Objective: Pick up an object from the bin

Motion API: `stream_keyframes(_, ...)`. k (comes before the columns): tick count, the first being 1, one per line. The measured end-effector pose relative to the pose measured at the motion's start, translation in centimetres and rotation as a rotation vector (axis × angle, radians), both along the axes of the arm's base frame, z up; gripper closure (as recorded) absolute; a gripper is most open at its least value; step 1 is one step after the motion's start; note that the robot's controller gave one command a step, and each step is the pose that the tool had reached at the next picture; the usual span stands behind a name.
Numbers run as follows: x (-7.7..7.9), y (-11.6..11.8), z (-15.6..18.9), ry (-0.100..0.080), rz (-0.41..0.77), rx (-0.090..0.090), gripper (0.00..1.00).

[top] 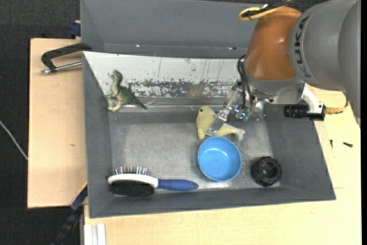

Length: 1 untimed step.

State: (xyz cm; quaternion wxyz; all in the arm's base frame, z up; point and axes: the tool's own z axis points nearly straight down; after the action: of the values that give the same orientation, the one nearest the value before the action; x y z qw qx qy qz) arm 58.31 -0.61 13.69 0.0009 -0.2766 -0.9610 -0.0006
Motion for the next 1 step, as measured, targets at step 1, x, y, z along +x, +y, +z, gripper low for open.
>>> stream_keyframes(1, 1.01, 0.59, -5.27, -0.005, -0.121, 0.001, 0.0)
